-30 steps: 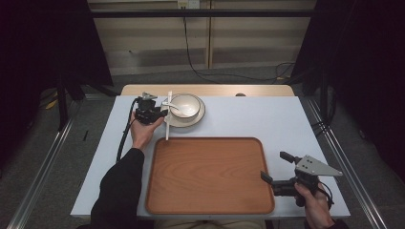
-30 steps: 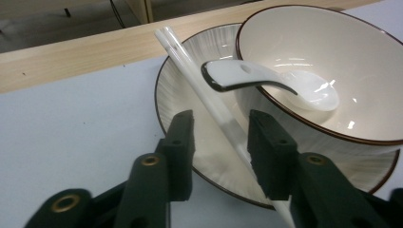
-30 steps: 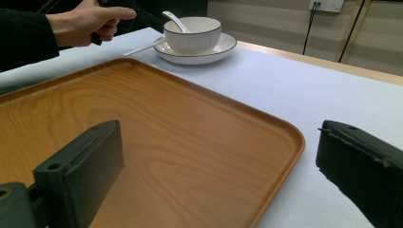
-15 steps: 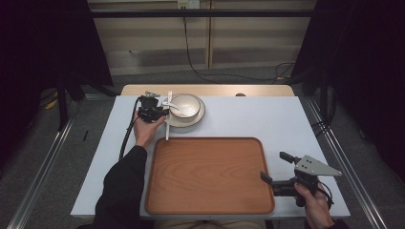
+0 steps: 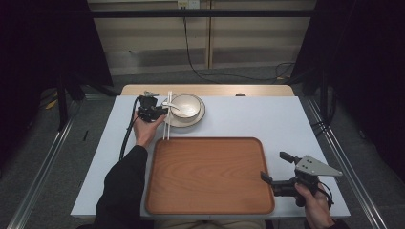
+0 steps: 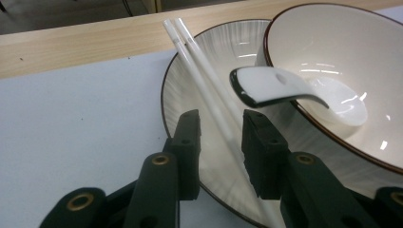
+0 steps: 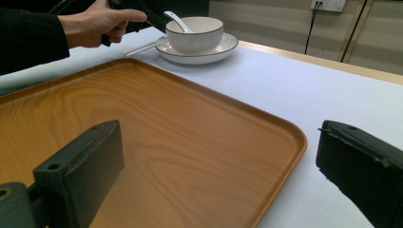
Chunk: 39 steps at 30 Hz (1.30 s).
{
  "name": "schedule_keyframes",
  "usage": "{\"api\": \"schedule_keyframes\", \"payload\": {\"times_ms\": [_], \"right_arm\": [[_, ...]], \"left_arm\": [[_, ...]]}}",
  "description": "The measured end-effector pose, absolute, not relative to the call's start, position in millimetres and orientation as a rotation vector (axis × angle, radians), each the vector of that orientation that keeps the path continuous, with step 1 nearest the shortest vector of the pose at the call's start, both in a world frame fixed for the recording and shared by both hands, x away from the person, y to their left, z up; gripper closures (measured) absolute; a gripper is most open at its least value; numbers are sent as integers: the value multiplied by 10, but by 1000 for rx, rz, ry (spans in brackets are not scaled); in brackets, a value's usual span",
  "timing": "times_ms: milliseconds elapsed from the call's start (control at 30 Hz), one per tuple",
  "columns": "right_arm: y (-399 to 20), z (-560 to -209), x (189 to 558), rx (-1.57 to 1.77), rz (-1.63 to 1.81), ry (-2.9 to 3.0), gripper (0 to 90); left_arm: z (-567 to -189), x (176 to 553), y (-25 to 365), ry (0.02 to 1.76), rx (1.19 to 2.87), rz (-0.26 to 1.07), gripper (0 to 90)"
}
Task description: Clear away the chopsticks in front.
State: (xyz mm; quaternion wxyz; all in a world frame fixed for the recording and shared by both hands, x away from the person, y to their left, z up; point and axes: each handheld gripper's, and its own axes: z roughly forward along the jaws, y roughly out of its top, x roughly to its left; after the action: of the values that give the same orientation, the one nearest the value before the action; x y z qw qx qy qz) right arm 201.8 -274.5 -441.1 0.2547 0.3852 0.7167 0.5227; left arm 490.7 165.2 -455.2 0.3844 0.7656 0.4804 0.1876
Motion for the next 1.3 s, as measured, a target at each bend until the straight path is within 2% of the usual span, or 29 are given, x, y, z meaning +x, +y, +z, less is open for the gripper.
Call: {"api": "schedule_keyframes", "payload": {"times_ms": [400, 467, 767, 1300], "right_arm": [[-2743, -4411, 2017, 1047, 1423, 1947, 16], [-2742, -4413, 2020, 1046, 1422, 1950, 15], [-2741, -4412, 2017, 1045, 1426, 1953, 15], [-2740, -4412, 2016, 1041, 1428, 1956, 15]], "left_arm": [[-4600, 4983, 1592, 1266, 1967, 474, 716], [-4625, 5014, 1595, 1296, 1973, 482, 751], [-4642, 5064, 1544, 1360, 1968, 500, 795], [-4646, 5062, 1528, 1388, 1963, 489, 819]]}}
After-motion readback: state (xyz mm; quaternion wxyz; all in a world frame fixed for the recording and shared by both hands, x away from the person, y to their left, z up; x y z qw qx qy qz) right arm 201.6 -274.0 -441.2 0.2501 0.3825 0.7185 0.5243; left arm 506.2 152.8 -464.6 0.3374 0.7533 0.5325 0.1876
